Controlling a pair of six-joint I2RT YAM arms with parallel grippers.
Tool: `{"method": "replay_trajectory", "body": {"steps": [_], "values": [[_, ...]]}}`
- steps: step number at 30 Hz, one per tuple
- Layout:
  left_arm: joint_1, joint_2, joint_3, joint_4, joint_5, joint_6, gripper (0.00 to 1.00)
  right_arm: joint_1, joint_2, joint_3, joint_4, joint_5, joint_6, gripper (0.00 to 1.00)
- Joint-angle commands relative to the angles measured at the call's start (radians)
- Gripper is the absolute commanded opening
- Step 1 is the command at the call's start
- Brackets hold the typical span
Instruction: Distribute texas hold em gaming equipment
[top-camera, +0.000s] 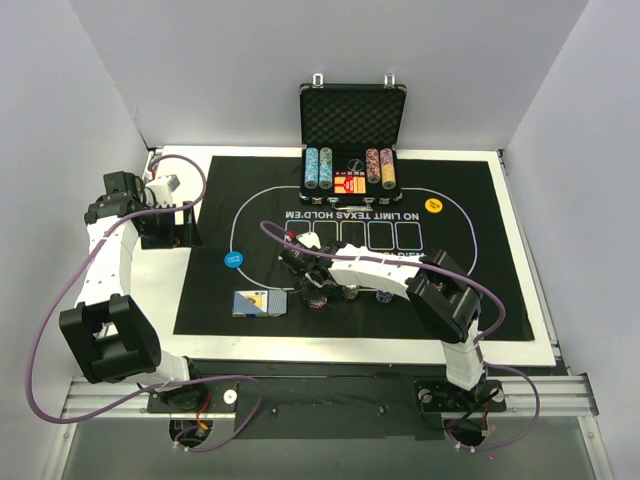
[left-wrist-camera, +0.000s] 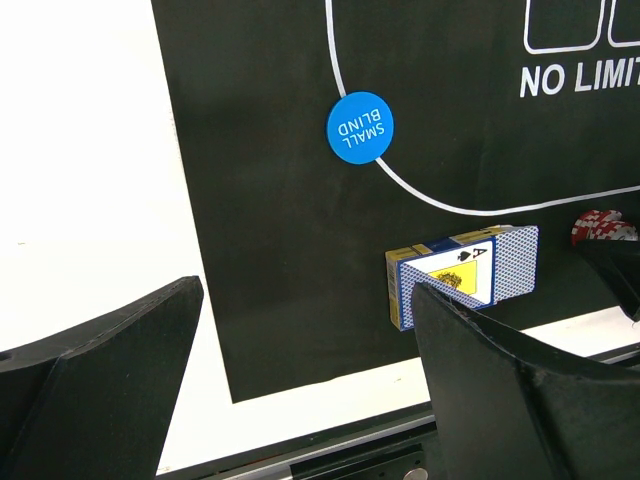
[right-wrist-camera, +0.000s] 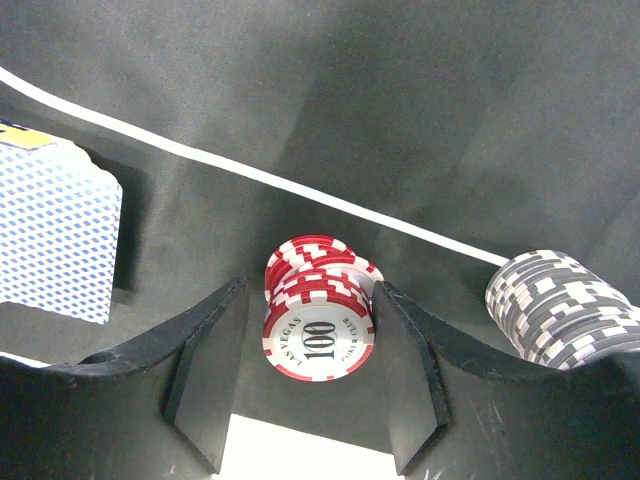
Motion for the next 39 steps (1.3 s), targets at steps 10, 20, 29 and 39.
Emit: {"method": "replay_trajectory", "body": {"steps": [10,20,29,39], "values": [[0.009,-0.034,-0.007,0.029,0.011,0.014,0.97,0.008,-0.063,-0.011,-0.086,0.108,-0.034,0.54],[0.008,-0.034,-0.006,0.03,0.009,0.013,0.97,0.014,-0.069,-0.011,-0.079,0.089,-0.032,0.49],[0.014,-0.037,-0.009,0.033,0.006,0.017,0.97,0.016,-0.057,-0.016,-0.06,0.055,-0.011,0.31],[0.018,-0.04,-0.013,0.035,0.012,0.019,0.97,0.016,-0.08,0.032,-0.085,0.052,-0.023,0.28]]}}
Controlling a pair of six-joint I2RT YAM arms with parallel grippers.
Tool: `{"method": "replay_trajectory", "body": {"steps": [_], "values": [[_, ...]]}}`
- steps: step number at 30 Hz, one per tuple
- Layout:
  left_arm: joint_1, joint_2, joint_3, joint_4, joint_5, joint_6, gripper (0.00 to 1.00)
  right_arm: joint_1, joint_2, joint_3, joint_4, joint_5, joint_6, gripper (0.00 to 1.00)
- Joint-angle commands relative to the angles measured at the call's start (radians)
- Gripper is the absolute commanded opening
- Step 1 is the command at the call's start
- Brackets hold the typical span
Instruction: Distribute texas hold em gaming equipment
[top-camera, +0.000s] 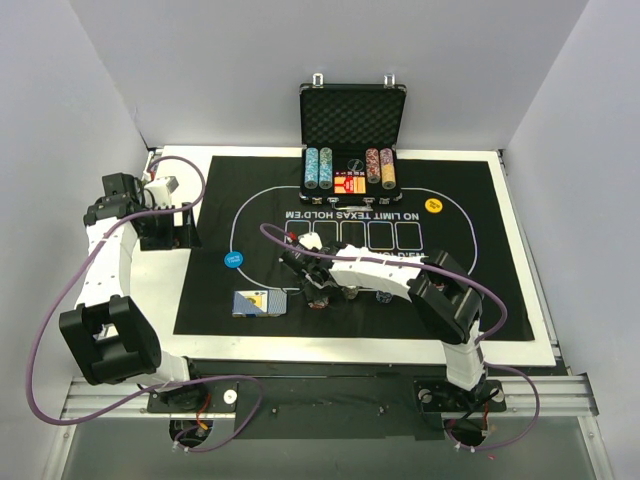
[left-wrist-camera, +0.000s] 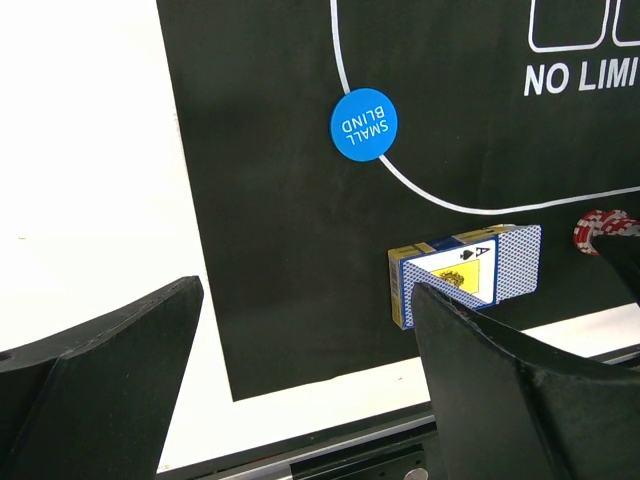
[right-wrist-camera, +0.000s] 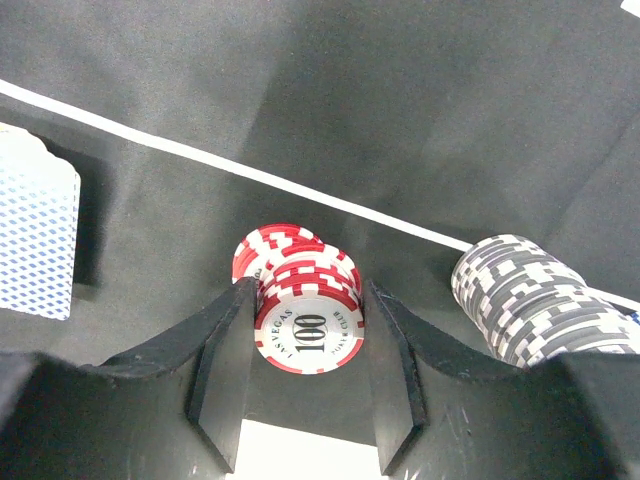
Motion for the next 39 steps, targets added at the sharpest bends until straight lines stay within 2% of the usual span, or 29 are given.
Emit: {"method": "replay_trajectory", "body": {"steps": [1,12,17,30,39], "values": [[0.009,-0.033,-0.005,0.034,0.012,0.018,0.97,0.009,-0.071,0.041,-0.057,0.003,-0.001,0.27],[0.012,-0.032,0.004,0.031,0.014,0.019,0.97,0.008,-0.056,0.143,-0.106,-0.003,-0.029,0.26],[0.018,-0.03,0.01,0.026,0.012,0.024,0.97,0.009,0.004,0.254,-0.132,-0.014,-0.05,0.26],[0.022,-0.027,0.004,0.028,0.012,0.018,0.97,-0.031,0.395,0.746,-0.157,-0.12,-0.088,0.27],[0.025,-0.009,0.026,0.02,0.011,0.013,0.97,-0.067,0.515,0.849,-0.072,-0.213,-0.072,0.28]]}}
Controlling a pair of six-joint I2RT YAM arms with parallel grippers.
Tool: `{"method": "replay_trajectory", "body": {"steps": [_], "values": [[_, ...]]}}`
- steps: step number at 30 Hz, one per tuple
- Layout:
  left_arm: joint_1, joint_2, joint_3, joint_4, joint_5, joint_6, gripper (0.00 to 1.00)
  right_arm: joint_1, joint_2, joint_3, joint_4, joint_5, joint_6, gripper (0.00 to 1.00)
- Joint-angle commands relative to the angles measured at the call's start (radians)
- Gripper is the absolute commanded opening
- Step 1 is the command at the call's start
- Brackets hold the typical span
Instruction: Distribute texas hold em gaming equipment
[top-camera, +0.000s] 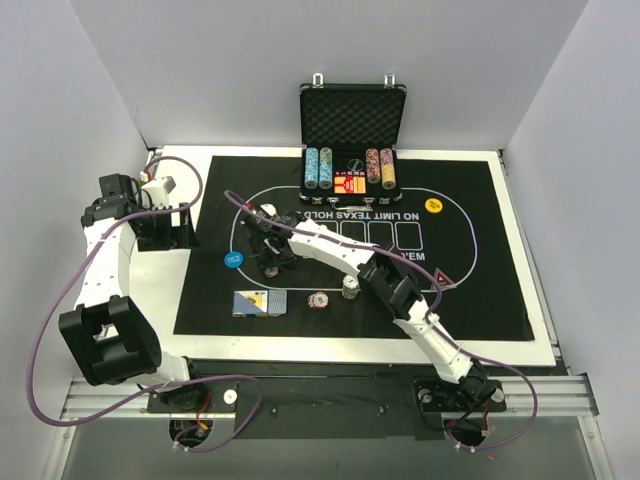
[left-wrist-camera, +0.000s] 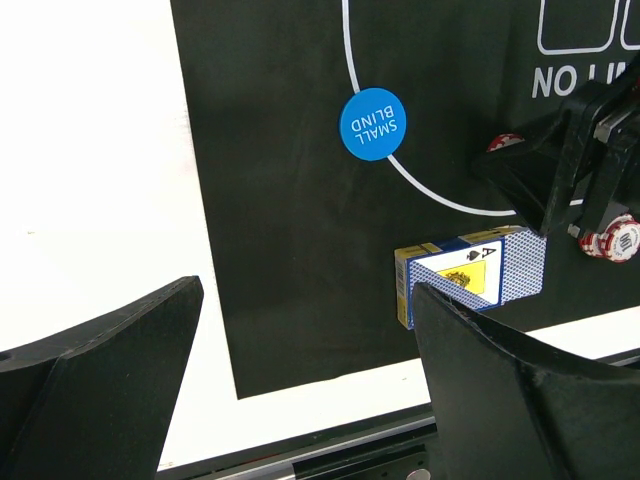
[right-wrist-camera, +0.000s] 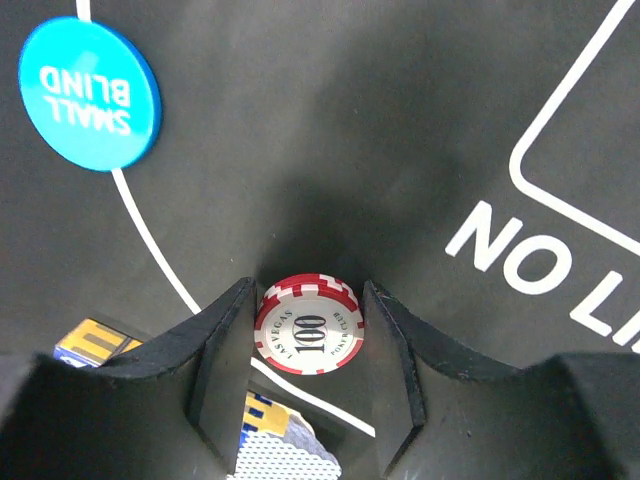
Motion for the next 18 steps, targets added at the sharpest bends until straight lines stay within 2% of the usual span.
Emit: {"method": "replay_trajectory", "body": {"steps": [1,10,12,13,18], "values": [[0.009,-0.003,0.034,0.018,0.011,0.007,0.97,-0.021,0.014,0.077,0.028,-0.061,0.01,0.28],[0.018,0.023,0.023,0.03,0.011,0.008,0.97,-0.029,0.074,0.146,0.099,-0.11,0.021,0.31],[0.024,0.032,0.025,0.03,0.011,0.008,0.97,-0.035,0.095,0.166,0.102,-0.122,0.027,0.41],[0.026,0.034,0.023,0.03,0.011,0.01,0.97,-0.04,0.101,0.169,0.107,-0.127,0.033,0.5],[0.026,0.032,0.021,0.03,0.012,0.013,0.97,-0.052,0.092,0.163,0.122,-0.142,0.038,0.6]]}}
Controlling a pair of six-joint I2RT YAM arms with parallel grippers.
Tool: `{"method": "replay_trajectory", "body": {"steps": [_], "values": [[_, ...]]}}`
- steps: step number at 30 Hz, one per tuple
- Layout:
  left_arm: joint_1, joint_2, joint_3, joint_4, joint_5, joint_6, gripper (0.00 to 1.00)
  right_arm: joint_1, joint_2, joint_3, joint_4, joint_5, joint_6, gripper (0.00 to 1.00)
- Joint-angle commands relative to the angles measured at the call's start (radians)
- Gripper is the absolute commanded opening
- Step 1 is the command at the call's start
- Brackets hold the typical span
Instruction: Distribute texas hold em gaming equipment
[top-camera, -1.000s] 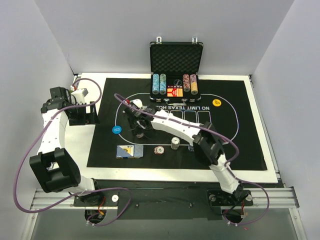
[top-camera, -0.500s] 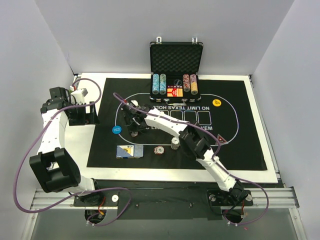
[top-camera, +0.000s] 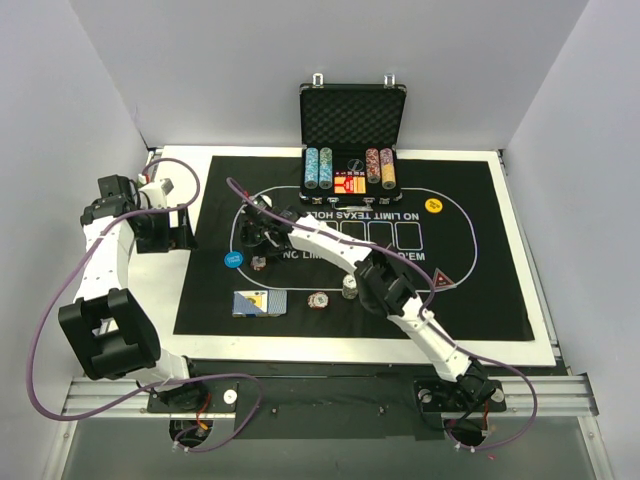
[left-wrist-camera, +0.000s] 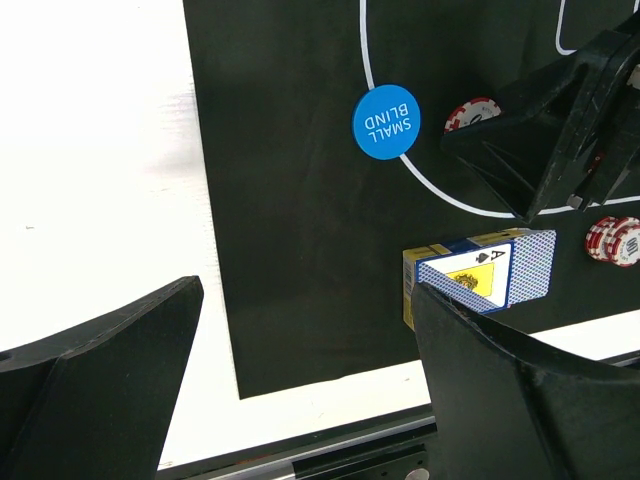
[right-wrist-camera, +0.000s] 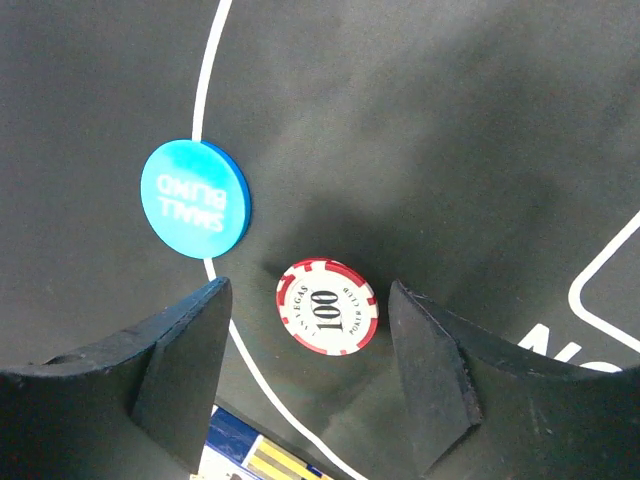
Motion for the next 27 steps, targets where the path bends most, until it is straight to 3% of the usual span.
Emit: {"method": "replay_trajectory", "body": {"steps": [1,8,13,16,21,27], "values": [[0.009,-0.004,0.021,0.028,0.012,0.013,0.97,-0.015,-0.019,0.024,0.014,-0.02,0.008,0.61],[0.013,-0.016,0.014,0.031,0.018,0.013,0.97,-0.021,-0.22,-0.134,0.02,0.069,-0.024,0.66],[0.015,-0.028,0.011,0.031,0.035,0.01,0.97,-0.015,-0.454,-0.4,0.012,0.161,-0.033,0.7],[0.015,-0.039,0.005,0.031,0.038,0.008,0.97,0.011,-0.552,-0.57,-0.021,0.228,-0.029,0.79],[0.018,-0.065,0.0,0.02,0.046,0.011,0.97,0.057,-0.625,-0.767,-0.048,0.316,0.001,0.88],[0.016,-0.096,-0.003,0.005,0.048,0.013,0.97,0.081,-0.666,-0.91,0.006,0.347,0.04,0.9]]}}
